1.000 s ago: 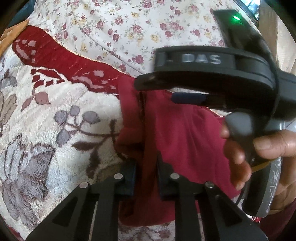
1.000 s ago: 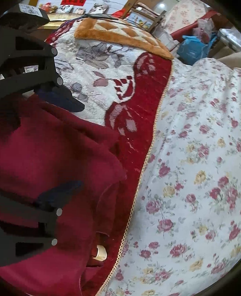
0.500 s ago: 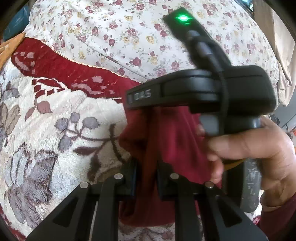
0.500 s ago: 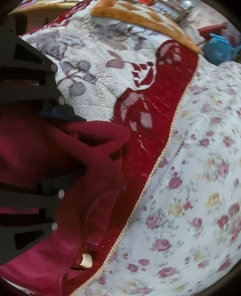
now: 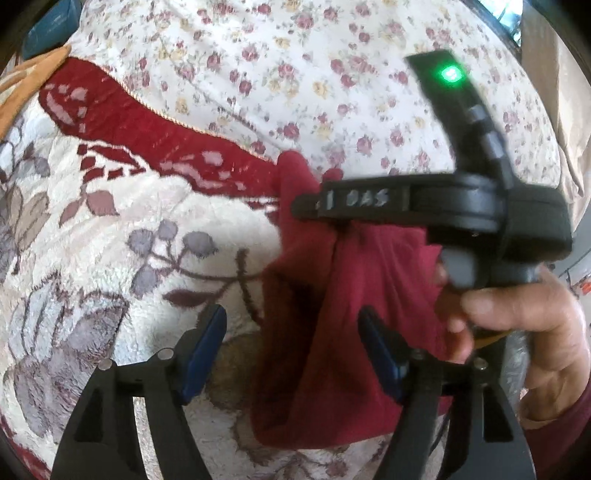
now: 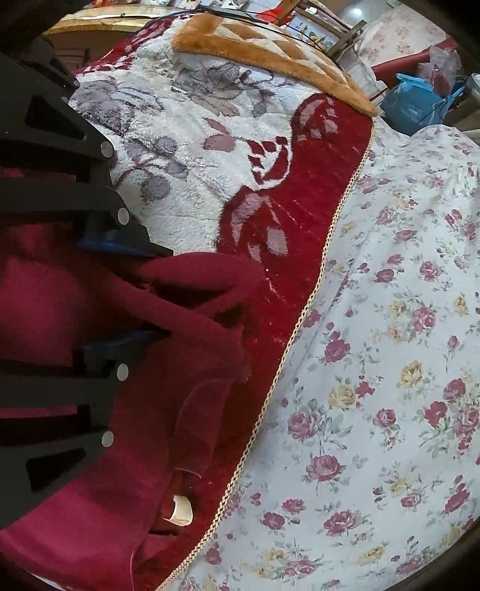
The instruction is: Fold small clothes
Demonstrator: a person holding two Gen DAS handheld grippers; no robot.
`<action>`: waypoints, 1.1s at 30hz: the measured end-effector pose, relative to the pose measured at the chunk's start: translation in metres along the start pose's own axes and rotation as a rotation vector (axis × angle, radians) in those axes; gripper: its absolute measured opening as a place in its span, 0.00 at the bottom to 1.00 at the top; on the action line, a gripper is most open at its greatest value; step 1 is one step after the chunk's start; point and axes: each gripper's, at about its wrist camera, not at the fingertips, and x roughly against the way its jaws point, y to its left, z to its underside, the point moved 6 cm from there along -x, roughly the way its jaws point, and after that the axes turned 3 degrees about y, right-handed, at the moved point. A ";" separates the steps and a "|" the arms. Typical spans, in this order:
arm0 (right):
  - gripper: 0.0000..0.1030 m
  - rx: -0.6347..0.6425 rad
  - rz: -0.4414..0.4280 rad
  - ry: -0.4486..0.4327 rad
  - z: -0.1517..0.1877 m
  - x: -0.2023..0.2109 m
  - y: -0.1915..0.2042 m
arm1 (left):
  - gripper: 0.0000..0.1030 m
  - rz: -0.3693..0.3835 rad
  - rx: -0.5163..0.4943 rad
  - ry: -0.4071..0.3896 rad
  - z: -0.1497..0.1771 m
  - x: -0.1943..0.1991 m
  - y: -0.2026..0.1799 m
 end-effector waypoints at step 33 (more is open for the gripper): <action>0.19 -0.222 0.000 -0.184 0.067 0.154 -0.183 | 0.11 0.157 -0.343 0.076 0.013 -0.010 -0.240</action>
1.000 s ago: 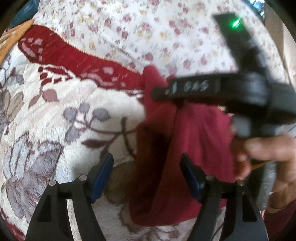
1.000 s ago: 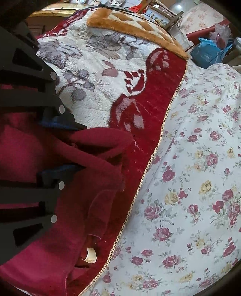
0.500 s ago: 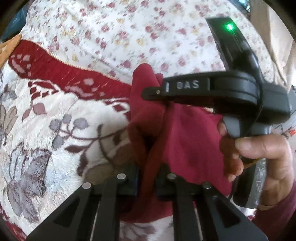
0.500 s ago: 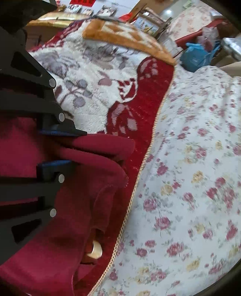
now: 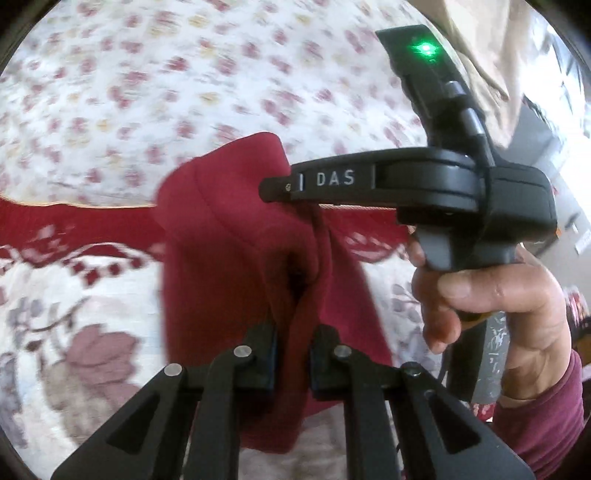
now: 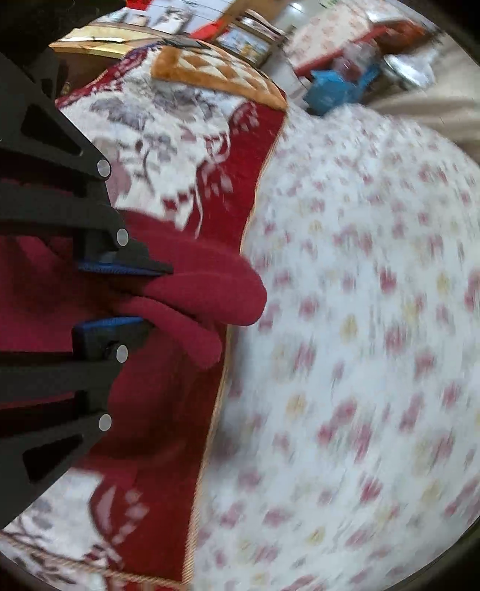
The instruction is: Fold small clothes
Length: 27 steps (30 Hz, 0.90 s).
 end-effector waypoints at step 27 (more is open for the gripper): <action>0.24 -0.239 -0.040 -0.031 0.113 -0.003 -0.050 | 0.61 -0.195 0.032 0.026 0.050 -0.014 0.069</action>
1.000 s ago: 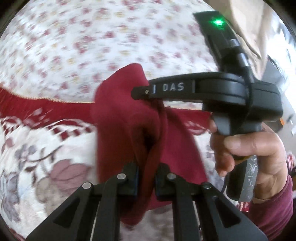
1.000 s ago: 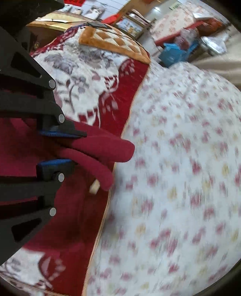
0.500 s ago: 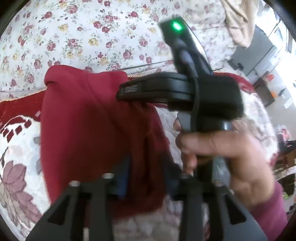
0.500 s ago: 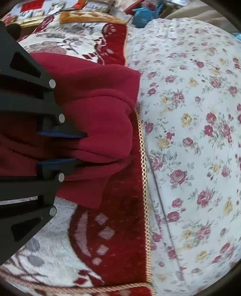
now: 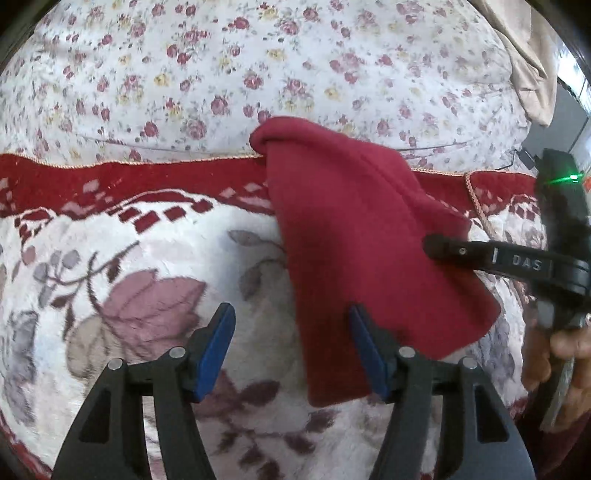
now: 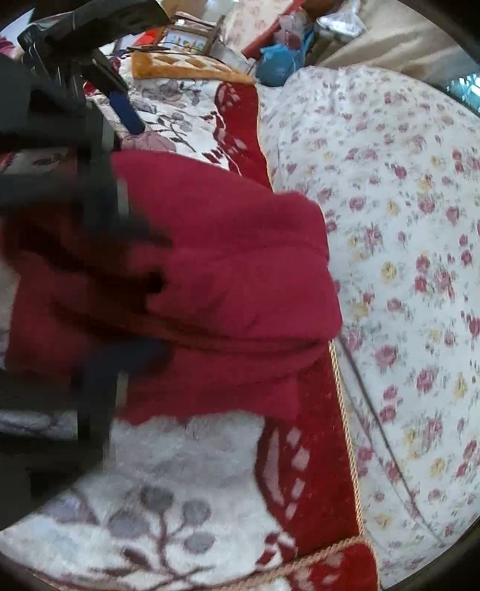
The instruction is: Fold small clothes
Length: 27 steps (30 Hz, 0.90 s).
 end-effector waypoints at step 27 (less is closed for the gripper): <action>0.78 0.315 0.214 0.047 -0.134 -0.089 0.083 | 0.75 0.032 0.034 0.022 0.009 -0.022 0.000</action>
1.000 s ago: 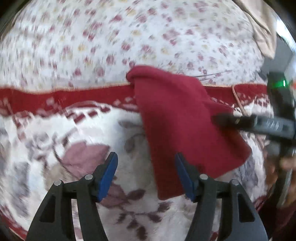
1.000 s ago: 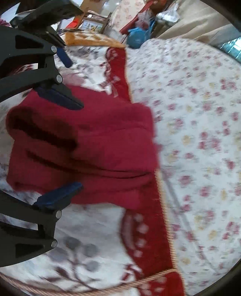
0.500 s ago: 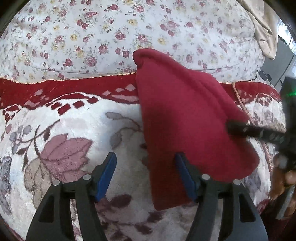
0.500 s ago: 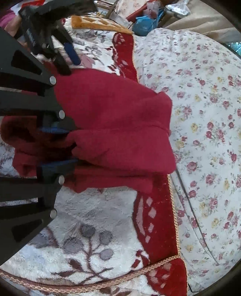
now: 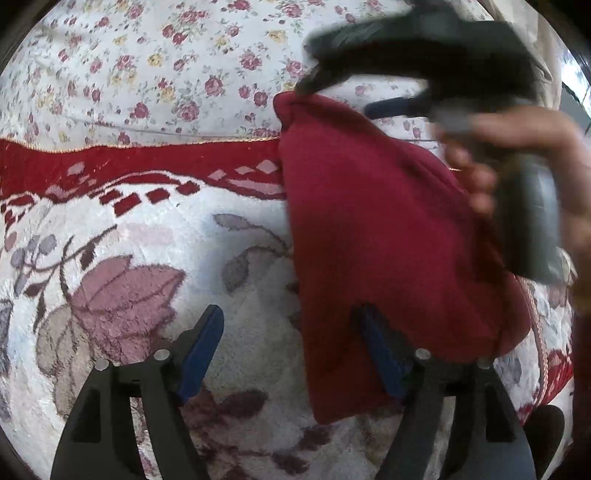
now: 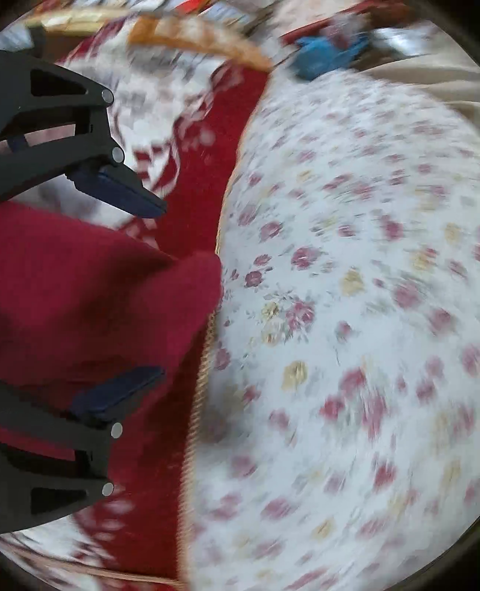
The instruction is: Fold small clothes
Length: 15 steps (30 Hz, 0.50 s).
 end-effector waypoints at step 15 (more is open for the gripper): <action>0.64 -0.233 0.062 -0.119 0.037 0.048 -0.071 | 0.81 -0.003 0.025 0.010 -0.002 -0.004 0.004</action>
